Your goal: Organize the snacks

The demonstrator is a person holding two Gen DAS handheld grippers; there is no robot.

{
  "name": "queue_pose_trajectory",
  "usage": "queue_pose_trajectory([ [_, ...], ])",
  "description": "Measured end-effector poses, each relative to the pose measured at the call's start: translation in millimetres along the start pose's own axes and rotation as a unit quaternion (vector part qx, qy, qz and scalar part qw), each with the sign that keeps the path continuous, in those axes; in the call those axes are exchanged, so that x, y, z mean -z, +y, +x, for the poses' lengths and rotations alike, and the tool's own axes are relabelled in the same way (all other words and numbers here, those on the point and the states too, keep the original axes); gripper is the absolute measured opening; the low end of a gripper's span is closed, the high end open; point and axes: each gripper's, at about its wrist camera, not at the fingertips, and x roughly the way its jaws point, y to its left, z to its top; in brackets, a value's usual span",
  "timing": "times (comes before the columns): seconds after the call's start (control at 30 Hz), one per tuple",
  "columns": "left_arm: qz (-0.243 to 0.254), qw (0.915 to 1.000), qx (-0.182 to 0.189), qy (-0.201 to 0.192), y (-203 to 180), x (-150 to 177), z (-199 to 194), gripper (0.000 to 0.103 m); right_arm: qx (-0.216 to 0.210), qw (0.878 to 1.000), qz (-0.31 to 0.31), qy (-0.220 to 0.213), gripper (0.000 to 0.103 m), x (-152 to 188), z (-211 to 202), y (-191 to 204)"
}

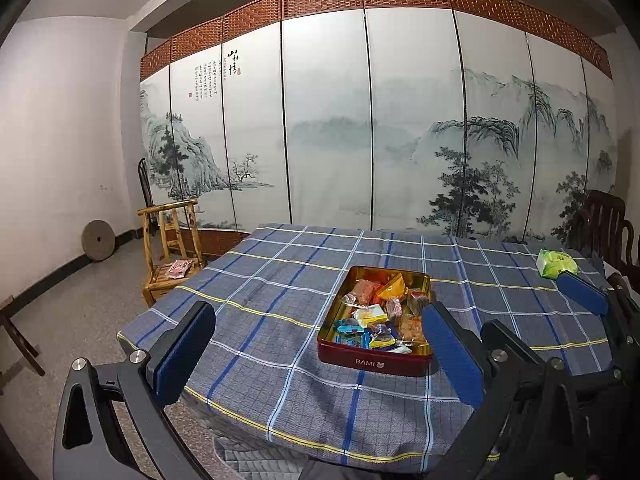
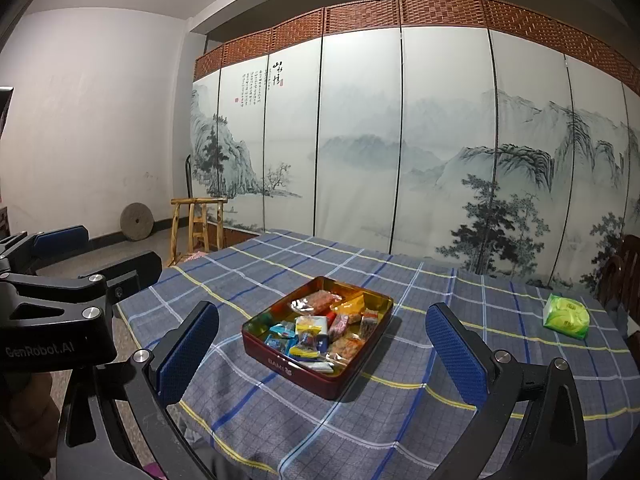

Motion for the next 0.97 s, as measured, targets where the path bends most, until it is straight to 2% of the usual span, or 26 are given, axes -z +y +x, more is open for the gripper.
queue_pose_trajectory([
  [0.43,0.001,1.0000,0.002,0.003,0,2,2,0.102,-0.001,1.000,0.002,0.004,0.103,5,0,2],
  [0.7,0.003,1.0000,0.006,0.006,-3,5,16,0.102,-0.004,0.999,0.020,0.025,0.103,28,5,-9],
  [0.83,0.018,0.9998,-0.005,0.003,-11,-2,24,0.102,0.002,0.998,0.039,0.044,0.103,38,8,-36],
  [0.97,0.031,0.9994,-0.006,0.015,-20,-7,31,0.102,0.042,0.994,0.062,0.086,0.103,53,21,-91],
])
